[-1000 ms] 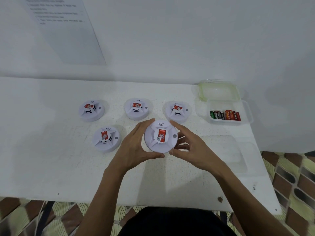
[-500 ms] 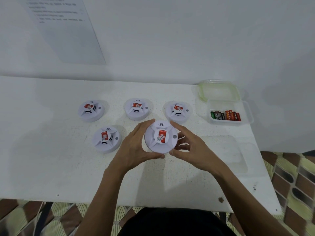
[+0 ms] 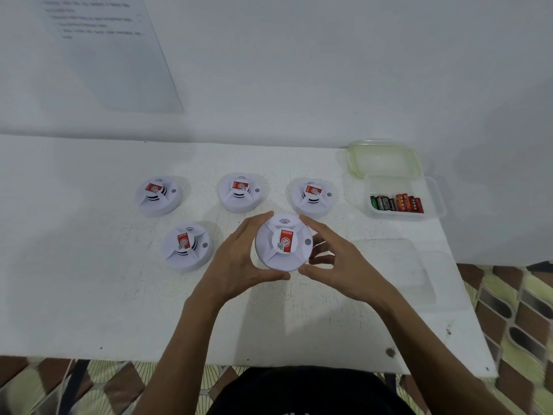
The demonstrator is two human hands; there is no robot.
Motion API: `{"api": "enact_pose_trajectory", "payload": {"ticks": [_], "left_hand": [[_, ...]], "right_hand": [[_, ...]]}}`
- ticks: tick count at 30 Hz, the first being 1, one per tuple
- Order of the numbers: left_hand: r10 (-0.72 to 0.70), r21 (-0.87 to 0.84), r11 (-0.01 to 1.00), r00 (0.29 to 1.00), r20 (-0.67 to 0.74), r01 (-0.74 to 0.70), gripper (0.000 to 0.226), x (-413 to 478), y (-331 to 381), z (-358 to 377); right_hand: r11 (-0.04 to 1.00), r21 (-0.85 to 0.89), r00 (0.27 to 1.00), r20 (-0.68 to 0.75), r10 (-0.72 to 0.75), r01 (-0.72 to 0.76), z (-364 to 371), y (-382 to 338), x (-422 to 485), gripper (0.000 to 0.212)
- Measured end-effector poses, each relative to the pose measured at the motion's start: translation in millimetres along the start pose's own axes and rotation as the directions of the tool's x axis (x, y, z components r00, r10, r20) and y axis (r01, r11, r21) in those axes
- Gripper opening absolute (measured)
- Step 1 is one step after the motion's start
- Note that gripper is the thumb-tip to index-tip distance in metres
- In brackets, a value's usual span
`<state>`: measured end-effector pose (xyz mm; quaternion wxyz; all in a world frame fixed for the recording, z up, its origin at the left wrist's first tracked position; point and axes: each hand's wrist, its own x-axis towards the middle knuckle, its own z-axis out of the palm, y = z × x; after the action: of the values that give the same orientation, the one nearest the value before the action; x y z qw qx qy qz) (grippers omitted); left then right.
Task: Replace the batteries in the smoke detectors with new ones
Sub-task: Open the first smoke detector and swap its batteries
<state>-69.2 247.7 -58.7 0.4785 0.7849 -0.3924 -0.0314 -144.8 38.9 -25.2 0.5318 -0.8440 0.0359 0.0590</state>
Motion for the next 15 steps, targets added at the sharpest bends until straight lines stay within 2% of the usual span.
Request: {"api": "enact_pose_trajectory", "payload": {"ticks": [4, 5, 7, 8, 11, 15], "left_hand": [[0.029, -0.052, 0.998, 0.998, 0.062, -0.026, 0.064, 10, -17, 1], [-0.053, -0.038, 0.998, 0.992, 0.113, 0.058, 0.075, 16, -15, 0], [-0.283, -0.02, 0.955, 0.929, 0.237, 0.296, 0.129, 19, -9, -3], [-0.356, 0.014, 0.931, 0.897, 0.261, 0.365, 0.138, 17, -6, -4], [-0.377, 0.129, 0.922, 0.923, 0.08, 0.365, 0.108, 13, -4, -2], [-0.423, 0.17, 0.899, 0.9, 0.104, 0.403, 0.106, 11, -21, 9]], "right_hand": [[0.999, -0.024, 1.0, -0.004, 0.025, -0.026, 1, 2, 1, 0.079], [0.999, -0.032, 0.999, -0.004, 0.034, -0.035, 1, 3, 2, 0.077], [0.997, -0.05, 0.999, 0.001, 0.053, -0.053, 2, 5, 4, 0.072], [0.996, -0.063, 0.998, 0.005, 0.057, -0.057, 3, 7, 5, 0.069], [0.99, -0.126, 0.998, 0.009, 0.068, -0.066, 7, 15, 11, 0.068], [0.981, -0.182, 0.997, 0.039, 0.07, -0.062, 13, 26, 19, 0.07]]}}
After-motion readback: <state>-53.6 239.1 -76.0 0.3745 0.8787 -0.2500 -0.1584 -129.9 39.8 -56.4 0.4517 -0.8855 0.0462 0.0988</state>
